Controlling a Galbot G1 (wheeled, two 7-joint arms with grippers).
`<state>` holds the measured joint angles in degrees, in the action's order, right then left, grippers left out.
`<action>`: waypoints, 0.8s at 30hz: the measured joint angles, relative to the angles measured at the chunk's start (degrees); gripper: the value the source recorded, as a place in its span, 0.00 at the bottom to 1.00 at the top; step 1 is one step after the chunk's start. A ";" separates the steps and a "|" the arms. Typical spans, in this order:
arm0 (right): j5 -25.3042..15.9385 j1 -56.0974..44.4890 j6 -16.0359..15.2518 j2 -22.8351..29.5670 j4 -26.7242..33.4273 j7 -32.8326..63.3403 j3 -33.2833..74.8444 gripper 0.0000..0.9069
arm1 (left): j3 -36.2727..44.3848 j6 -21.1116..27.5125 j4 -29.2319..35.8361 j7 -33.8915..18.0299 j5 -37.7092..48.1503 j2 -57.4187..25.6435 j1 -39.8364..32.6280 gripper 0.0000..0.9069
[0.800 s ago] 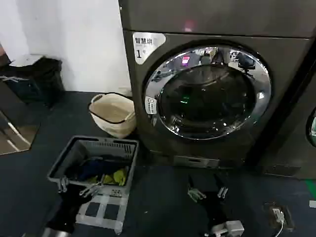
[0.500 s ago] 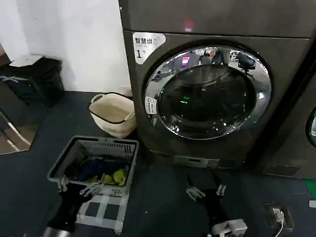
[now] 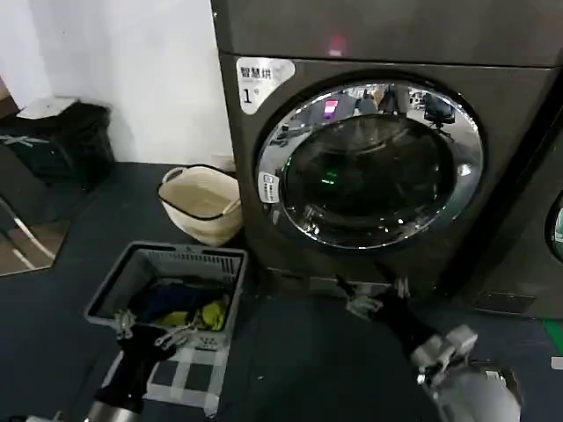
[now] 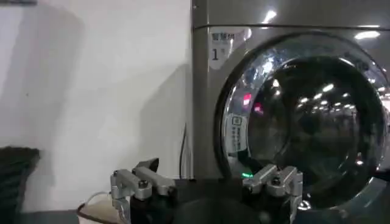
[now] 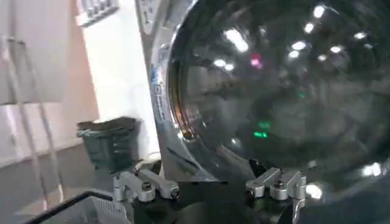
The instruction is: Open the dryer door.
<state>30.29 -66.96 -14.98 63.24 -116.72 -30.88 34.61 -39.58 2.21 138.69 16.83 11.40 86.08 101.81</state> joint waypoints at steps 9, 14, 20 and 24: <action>-3.67 7.38 0.81 -1.38 3.82 -1.70 -5.34 1.00 | -0.55 0.57 0.49 0.44 -0.86 0.79 0.39 1.00; -4.74 10.49 -1.55 -1.52 5.44 -0.63 -8.47 1.00 | -0.54 0.55 0.76 0.57 -0.98 0.83 0.69 1.00; -4.59 14.19 -1.17 -0.69 7.89 -0.30 -12.66 1.00 | -0.57 0.44 -0.17 1.02 -2.66 0.98 0.69 1.00; -4.66 17.14 -0.29 0.43 10.38 -1.04 -15.18 1.00 | -0.52 0.56 -0.18 1.07 -2.77 1.10 0.89 1.00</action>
<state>25.63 -49.82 -15.27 63.67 -106.34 -31.92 19.43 -40.11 2.76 138.51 17.91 8.63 87.18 102.70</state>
